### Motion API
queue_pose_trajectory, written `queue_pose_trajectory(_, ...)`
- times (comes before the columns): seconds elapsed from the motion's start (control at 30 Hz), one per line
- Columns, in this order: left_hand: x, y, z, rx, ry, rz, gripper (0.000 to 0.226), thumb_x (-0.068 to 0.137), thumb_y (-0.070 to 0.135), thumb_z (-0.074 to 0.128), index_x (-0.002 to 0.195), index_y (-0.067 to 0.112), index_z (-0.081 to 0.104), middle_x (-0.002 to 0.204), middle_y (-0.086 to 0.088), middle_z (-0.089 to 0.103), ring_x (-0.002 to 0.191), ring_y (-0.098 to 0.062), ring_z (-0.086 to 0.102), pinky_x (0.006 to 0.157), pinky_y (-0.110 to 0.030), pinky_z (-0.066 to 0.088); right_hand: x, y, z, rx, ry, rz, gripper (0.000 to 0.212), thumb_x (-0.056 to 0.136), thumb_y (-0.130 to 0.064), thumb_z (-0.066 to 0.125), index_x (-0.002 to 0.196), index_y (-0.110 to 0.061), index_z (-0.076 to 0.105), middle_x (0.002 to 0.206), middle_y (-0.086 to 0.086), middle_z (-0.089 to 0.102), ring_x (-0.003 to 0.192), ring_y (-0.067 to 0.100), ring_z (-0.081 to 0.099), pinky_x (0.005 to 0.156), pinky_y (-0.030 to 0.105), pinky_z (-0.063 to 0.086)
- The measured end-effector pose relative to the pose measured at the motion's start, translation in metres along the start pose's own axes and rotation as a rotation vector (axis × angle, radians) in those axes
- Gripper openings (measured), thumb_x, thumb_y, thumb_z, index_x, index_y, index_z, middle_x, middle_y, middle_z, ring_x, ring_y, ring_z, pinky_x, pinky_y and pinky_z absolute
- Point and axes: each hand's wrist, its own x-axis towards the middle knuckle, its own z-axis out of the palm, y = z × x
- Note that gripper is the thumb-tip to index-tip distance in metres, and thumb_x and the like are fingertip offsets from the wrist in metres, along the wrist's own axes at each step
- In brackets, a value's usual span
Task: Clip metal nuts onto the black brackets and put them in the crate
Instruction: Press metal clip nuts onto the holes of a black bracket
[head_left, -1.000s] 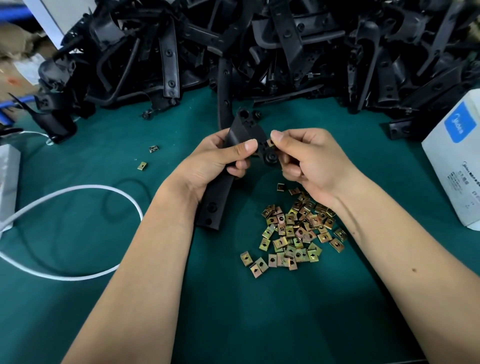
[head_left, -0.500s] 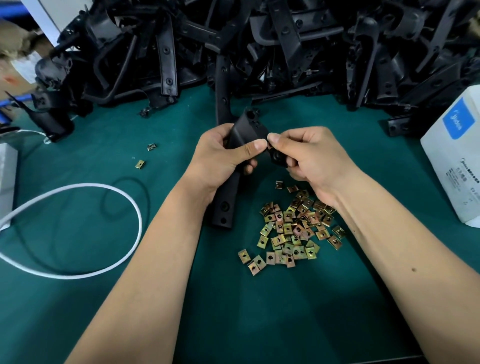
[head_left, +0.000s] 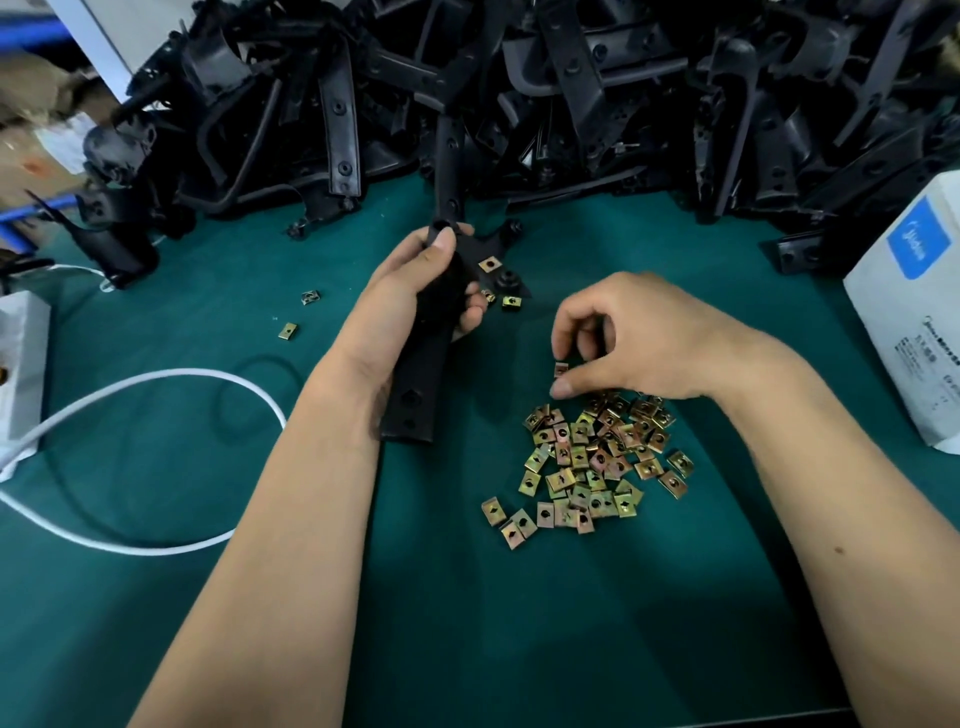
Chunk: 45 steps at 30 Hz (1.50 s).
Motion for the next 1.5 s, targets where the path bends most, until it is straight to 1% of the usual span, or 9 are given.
queue_pose_trajectory(0.13, 0.0, -0.003, 0.0, 0.036, -0.05, 0.027, 0.016, 0.102, 0.026, 0.061, 0.113, 0.018, 0.07, 0.086, -0.005, 0.066, 0.072, -0.018, 0.062, 0.065, -0.025, 0.056, 0.002, 0.0, 0.004, -0.002, 0.08, -0.073, 0.011, 0.086, -0.03, 0.083, 0.079, -0.026, 0.076, 0.063, -0.012, 0.067, 0.059, -0.004, 0.061, 0.056, 0.012, 0.043)
queue_pose_trajectory(0.23, -0.001, -0.006, 0.003, 0.079, -0.092, 0.017, 0.016, 0.101, 0.022, 0.062, 0.114, 0.017, 0.071, 0.086, -0.007, 0.066, 0.069, -0.02, 0.062, 0.061, -0.024, 0.055, 0.004, 0.001, 0.006, 0.016, 0.198, -0.067, 0.015, 0.096, -0.024, 0.072, 0.082, -0.02, 0.077, 0.057, -0.014, 0.066, 0.058, -0.001, 0.064, 0.055, 0.012, 0.043)
queue_pose_trajectory(0.3, -0.002, -0.006, 0.005, 0.094, -0.129, 0.006, 0.018, 0.101, 0.02, 0.062, 0.116, 0.015, 0.07, 0.084, -0.01, 0.064, 0.068, -0.02, 0.061, 0.059, -0.023, 0.055, 0.007, -0.001, 0.01, 0.239, 0.35, -0.009, 0.017, 0.098, -0.023, 0.07, 0.082, -0.021, 0.076, 0.06, -0.018, 0.066, 0.05, 0.001, 0.061, 0.052, 0.01, 0.042)
queue_pose_trajectory(0.37, -0.004, -0.008, 0.009, 0.102, -0.174, 0.006, 0.017, 0.102, 0.017, 0.061, 0.116, 0.014, 0.07, 0.085, -0.011, 0.064, 0.067, -0.02, 0.06, 0.059, -0.024, 0.054, 0.01, -0.003, 0.013, 0.672, 0.481, 0.067, 0.017, 0.099, -0.022, 0.068, 0.085, -0.016, 0.076, 0.062, -0.009, 0.064, 0.052, 0.007, 0.055, 0.048, 0.016, 0.041)
queue_pose_trajectory(0.47, -0.005, -0.01, 0.012, 0.095, -0.215, 0.011, 0.017, 0.102, 0.015, 0.061, 0.116, 0.014, 0.07, 0.089, -0.014, 0.063, 0.066, -0.02, 0.06, 0.058, -0.024, 0.054, 0.011, -0.011, 0.019, 1.031, 0.465, 0.117, 0.018, 0.099, -0.019, 0.068, 0.089, -0.007, 0.075, 0.066, -0.002, 0.058, 0.055, 0.009, 0.048, 0.045, 0.018, 0.035)
queue_pose_trajectory(0.6, -0.005, -0.01, 0.011, 0.149, -0.243, 0.005, 0.023, 0.102, 0.018, 0.06, 0.124, 0.014, 0.067, 0.096, -0.011, 0.066, 0.069, -0.018, 0.061, 0.06, -0.023, 0.055, 0.013, -0.019, 0.027, 1.071, 0.418, 0.125, 0.018, 0.099, -0.017, 0.068, 0.089, -0.003, 0.073, 0.066, -0.002, 0.056, 0.055, 0.007, 0.047, 0.044, 0.017, 0.035)
queue_pose_trajectory(0.8, -0.003, -0.01, 0.009, 0.193, -0.268, 0.022, 0.029, 0.101, 0.02, 0.061, 0.13, 0.015, 0.065, 0.099, -0.009, 0.069, 0.071, -0.017, 0.062, 0.063, -0.023, 0.055, 0.013, -0.027, 0.031, 1.124, 0.506, 0.149, 0.02, 0.099, -0.016, 0.068, 0.081, -0.006, 0.071, 0.065, -0.002, 0.056, 0.054, 0.008, 0.046, 0.045, 0.018, 0.036)
queue_pose_trajectory(1.27, -0.005, -0.009, 0.011, 0.208, -0.283, -0.009, 0.03, 0.098, 0.022, 0.065, 0.128, 0.018, 0.067, 0.096, -0.007, 0.072, 0.069, -0.016, 0.065, 0.062, -0.021, 0.056, 0.012, -0.025, 0.028, 1.151, 0.425, 0.15, 0.02, 0.1, -0.011, 0.066, 0.081, -0.005, 0.069, 0.063, -0.002, 0.053, 0.05, 0.005, 0.043, 0.042, 0.015, 0.033)
queue_pose_trajectory(1.5, -0.005, -0.009, 0.015, 0.222, -0.236, -0.047, 0.035, 0.091, 0.025, 0.069, 0.124, 0.015, 0.067, 0.09, -0.01, 0.072, 0.068, -0.017, 0.066, 0.061, -0.021, 0.057, 0.01, -0.028, 0.028, 1.163, 0.448, 0.182, 0.027, 0.099, -0.01, 0.066, 0.071, -0.01, 0.063, 0.06, -0.001, 0.049, 0.047, 0.007, 0.039, 0.041, 0.017, 0.031)
